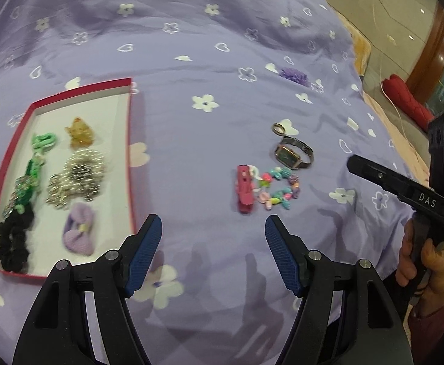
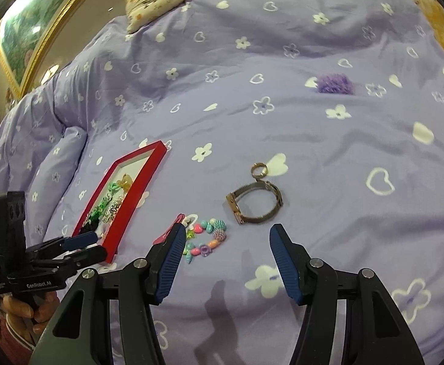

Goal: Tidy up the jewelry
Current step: 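Grasp the pink hair clip with the left tool while the right grasps the gold watch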

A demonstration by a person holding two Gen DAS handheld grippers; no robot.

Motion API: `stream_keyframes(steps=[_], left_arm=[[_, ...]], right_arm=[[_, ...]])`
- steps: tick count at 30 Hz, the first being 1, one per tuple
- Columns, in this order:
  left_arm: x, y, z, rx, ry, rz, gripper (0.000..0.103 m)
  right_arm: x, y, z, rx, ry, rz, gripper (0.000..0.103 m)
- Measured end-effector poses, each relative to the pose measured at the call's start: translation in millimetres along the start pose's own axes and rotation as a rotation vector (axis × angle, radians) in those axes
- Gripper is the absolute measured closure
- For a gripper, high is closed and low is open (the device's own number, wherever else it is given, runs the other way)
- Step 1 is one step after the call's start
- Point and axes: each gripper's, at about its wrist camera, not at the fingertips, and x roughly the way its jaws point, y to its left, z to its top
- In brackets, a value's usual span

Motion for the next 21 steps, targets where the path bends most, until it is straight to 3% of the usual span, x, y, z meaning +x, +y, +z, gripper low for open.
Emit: stream_keyframes(steps=[9,12,15,18,20,21], left_arm=[[30,-22,10,0.075,0.044,-0.004,0.033],[43,-24,14,0.087,0.062,-0.004,0.034],[54,-25,17,0.092,0.076,-0.010,0.041],[67,-23,21,0.095,0.097,-0.011,0.055],[74,-22,22,0.094,0.109,-0.015,0.069],[77,-22,22,0.097,0.110,-0.015,0.070]], right_arm=[[31,3,12,-0.077,0.060,0.020,0.046],[45,1,15,-0.084,0.087,0.016,0.052],[57,-2,17,-0.091,0.111,0.007,0.059],[65,-5,19,-0.096,0.120,0.004,0.063],[71,-7,21,-0.097,0.129,0.004,0.069],[74,-6,22,-0.100,0.133,0.005,0.070]])
